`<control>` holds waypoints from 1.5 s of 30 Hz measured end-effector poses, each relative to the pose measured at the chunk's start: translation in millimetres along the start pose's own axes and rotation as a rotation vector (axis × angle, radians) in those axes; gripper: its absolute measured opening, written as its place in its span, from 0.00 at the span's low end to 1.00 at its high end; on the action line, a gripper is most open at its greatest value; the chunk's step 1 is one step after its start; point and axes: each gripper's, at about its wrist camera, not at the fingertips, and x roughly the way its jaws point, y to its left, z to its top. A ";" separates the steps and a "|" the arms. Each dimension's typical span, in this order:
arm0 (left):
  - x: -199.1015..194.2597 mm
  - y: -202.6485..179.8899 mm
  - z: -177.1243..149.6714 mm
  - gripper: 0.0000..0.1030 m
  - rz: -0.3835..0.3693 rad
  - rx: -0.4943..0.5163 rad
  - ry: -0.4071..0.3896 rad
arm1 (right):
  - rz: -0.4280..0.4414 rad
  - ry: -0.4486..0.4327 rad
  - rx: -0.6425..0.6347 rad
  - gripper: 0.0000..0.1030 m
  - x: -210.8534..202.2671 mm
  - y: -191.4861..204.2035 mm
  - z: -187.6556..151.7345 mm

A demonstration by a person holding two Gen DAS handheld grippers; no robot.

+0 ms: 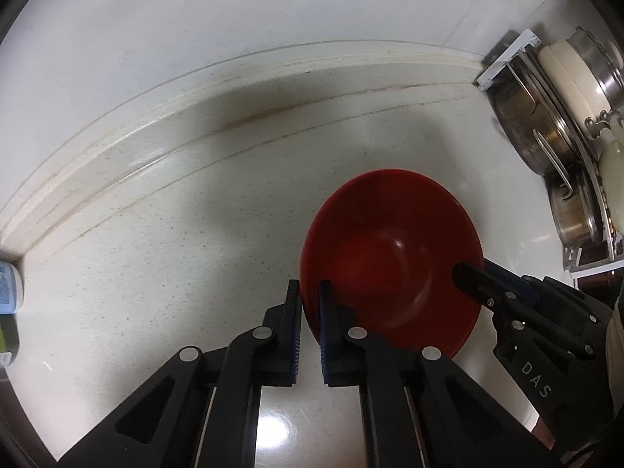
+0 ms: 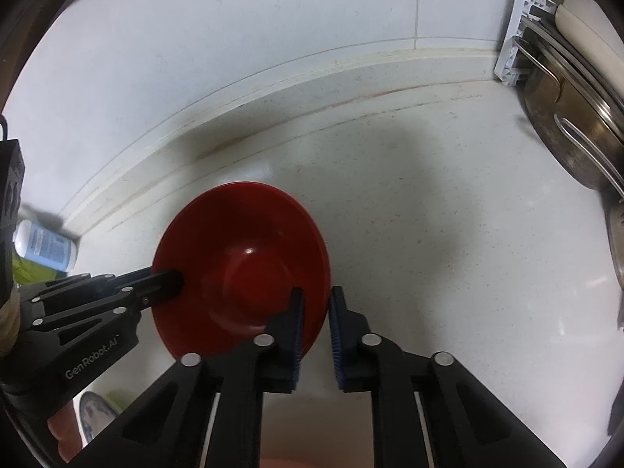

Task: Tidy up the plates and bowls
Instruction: 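Close both tools on the rim of the red-and-black bowl, then carry the red bowl with both tools and lower it into the white bowl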

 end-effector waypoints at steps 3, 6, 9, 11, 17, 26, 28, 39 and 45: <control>-0.8 -1.6 1.4 0.09 0.008 -0.006 -0.004 | 0.005 0.000 0.010 0.09 2.0 -2.7 1.3; -2.5 0.0 0.6 0.09 0.009 -0.023 0.000 | 0.008 -0.001 0.019 0.09 1.6 -2.2 0.3; -7.3 0.9 -1.5 0.09 0.011 -0.030 -0.002 | 0.013 -0.006 0.027 0.09 -1.2 -1.6 -0.4; -12.3 0.5 -3.7 0.09 0.008 -0.034 -0.007 | 0.017 -0.015 0.027 0.09 -5.1 -0.6 -0.6; -40.1 -6.6 -11.1 0.09 0.013 -0.034 -0.051 | 0.028 -0.056 0.027 0.09 -26.8 3.6 -6.1; -84.7 -15.9 -39.1 0.09 0.001 -0.017 -0.102 | 0.033 -0.119 0.029 0.09 -69.2 7.8 -24.8; -93.7 -21.0 -46.7 0.09 0.000 -0.008 -0.114 | 0.030 -0.136 0.027 0.09 -78.8 7.8 -32.4; -117.7 -42.9 -95.5 0.09 -0.035 0.015 -0.146 | -0.008 -0.206 0.039 0.10 -125.0 2.3 -85.8; -121.5 -47.7 -123.8 0.09 -0.050 0.034 -0.129 | -0.030 -0.220 0.059 0.10 -136.0 -2.7 -116.6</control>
